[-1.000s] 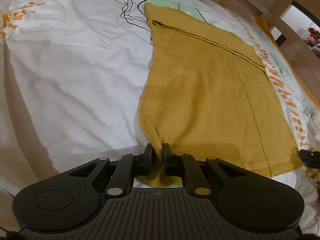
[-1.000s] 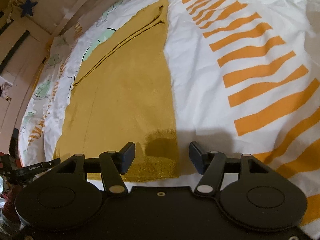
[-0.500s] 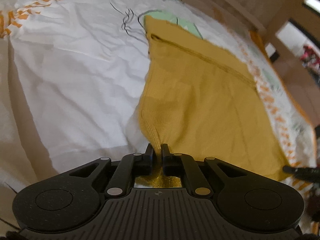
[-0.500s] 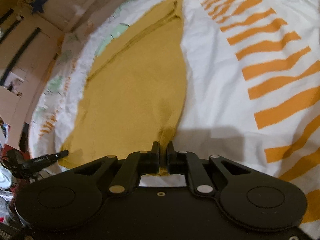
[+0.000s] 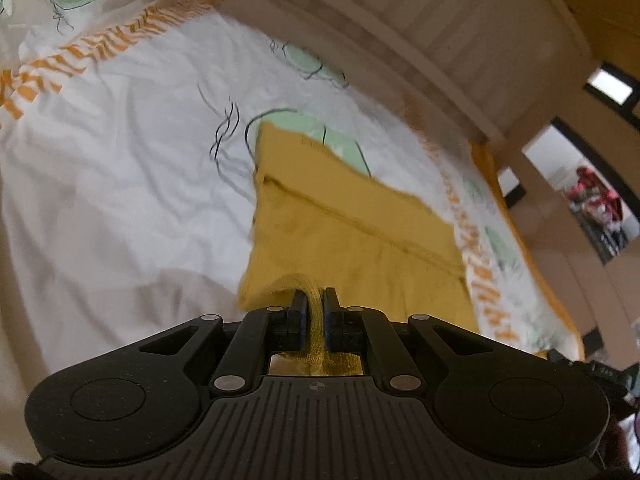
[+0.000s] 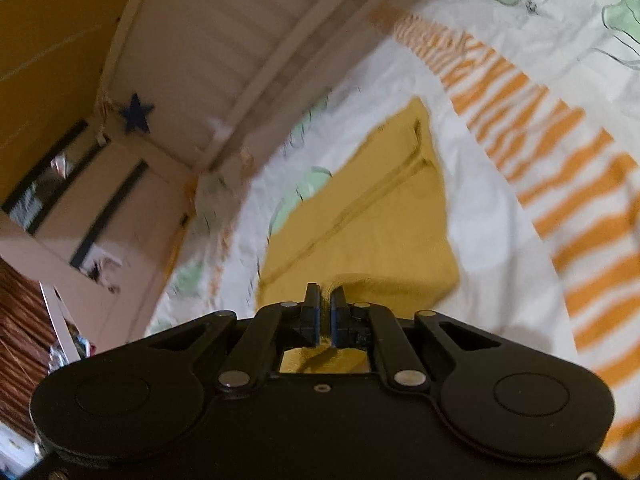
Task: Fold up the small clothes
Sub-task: 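Grasp the hem with the right gripper while the left gripper holds it, lift both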
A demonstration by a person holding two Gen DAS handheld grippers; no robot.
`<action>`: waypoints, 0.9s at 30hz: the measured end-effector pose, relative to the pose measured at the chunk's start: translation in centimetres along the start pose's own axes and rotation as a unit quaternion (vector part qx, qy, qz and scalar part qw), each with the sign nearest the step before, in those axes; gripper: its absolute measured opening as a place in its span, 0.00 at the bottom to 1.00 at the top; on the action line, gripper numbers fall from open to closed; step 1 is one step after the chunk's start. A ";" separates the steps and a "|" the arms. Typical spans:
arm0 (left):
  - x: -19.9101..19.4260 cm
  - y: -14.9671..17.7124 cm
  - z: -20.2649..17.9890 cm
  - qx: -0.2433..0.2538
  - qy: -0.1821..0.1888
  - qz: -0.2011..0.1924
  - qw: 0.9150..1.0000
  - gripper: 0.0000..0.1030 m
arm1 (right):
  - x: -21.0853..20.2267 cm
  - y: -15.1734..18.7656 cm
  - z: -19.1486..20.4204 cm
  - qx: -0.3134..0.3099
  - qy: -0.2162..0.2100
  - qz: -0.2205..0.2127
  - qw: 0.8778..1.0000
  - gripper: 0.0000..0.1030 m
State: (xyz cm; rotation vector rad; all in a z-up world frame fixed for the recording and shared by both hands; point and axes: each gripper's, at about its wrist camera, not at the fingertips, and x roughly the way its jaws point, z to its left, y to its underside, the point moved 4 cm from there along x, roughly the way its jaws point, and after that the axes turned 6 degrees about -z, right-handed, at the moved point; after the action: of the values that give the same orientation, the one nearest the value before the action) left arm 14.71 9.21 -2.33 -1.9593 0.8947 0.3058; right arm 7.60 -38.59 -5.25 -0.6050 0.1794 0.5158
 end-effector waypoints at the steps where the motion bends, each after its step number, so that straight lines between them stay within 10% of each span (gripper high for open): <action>1: 0.2 -0.5 -0.1 -0.002 0.000 -0.005 1.000 0.07 | 0.4 -0.6 0.1 -0.004 0.000 -0.004 1.000 0.12; 27: 14.6 -13.0 0.2 0.007 -0.032 -0.073 0.997 0.06 | 15.9 -13.3 -3.0 -0.029 0.037 -0.080 0.996 0.12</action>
State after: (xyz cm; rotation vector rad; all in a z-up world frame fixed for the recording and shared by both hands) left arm 34.07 6.54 -1.76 -1.9791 0.7061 0.2742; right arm 28.06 -43.15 -5.98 -0.6894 0.1846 0.3447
